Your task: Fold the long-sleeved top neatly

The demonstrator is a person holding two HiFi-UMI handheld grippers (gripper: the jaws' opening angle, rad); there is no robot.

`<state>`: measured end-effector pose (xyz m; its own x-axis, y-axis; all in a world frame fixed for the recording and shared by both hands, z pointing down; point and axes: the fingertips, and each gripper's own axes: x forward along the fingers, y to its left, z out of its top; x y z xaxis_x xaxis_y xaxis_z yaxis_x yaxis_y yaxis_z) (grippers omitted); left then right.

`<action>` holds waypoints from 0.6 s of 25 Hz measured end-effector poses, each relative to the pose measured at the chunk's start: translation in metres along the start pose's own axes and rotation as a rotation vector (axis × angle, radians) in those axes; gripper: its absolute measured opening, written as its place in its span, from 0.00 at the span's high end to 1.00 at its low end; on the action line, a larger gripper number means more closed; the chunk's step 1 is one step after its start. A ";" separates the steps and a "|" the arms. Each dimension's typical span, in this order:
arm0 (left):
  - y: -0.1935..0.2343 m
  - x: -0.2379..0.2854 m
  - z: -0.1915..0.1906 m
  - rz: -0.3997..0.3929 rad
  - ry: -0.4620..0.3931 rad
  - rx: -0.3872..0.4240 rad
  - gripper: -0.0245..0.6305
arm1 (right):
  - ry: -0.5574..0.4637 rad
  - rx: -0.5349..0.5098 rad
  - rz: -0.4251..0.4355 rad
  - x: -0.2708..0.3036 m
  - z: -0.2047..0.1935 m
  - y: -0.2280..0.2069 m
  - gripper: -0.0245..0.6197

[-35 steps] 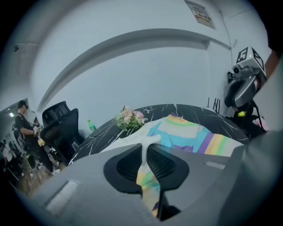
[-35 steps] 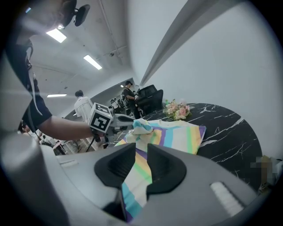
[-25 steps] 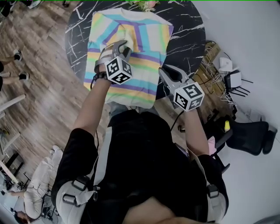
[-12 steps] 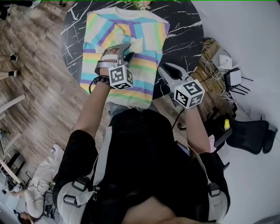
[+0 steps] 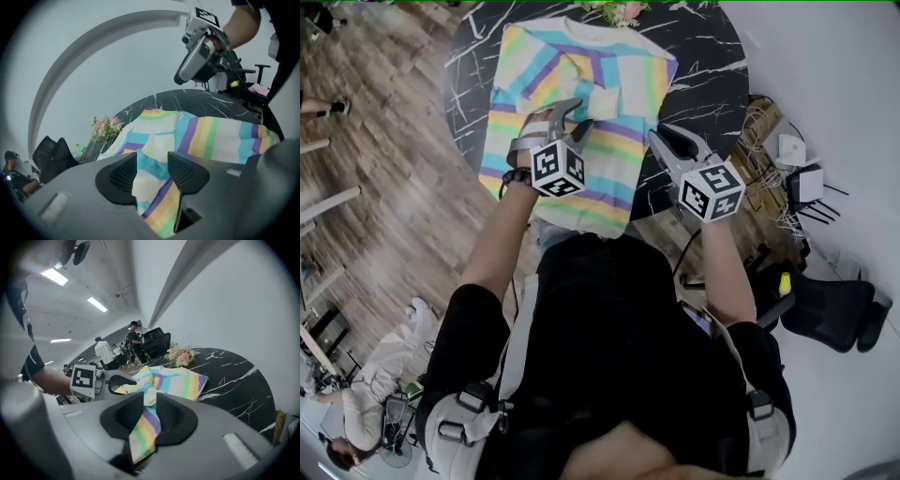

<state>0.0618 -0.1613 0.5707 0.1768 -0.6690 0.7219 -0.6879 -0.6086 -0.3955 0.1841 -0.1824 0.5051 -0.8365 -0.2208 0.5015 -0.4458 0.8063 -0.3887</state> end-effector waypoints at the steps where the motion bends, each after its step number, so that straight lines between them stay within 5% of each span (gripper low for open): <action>1: 0.003 -0.003 0.000 -0.003 -0.009 -0.040 0.64 | 0.000 -0.002 -0.002 0.001 0.001 -0.004 0.82; 8: 0.049 -0.034 -0.025 0.007 -0.002 -0.253 0.64 | 0.001 -0.031 -0.032 0.012 0.010 -0.030 0.82; 15: 0.046 -0.091 -0.099 0.019 0.001 -0.413 0.64 | -0.008 0.027 -0.103 -0.003 -0.020 0.004 0.82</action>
<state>-0.0557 -0.0865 0.5426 0.1608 -0.6777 0.7175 -0.9158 -0.3736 -0.1476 0.1916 -0.1681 0.5172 -0.7880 -0.3063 0.5340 -0.5382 0.7638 -0.3562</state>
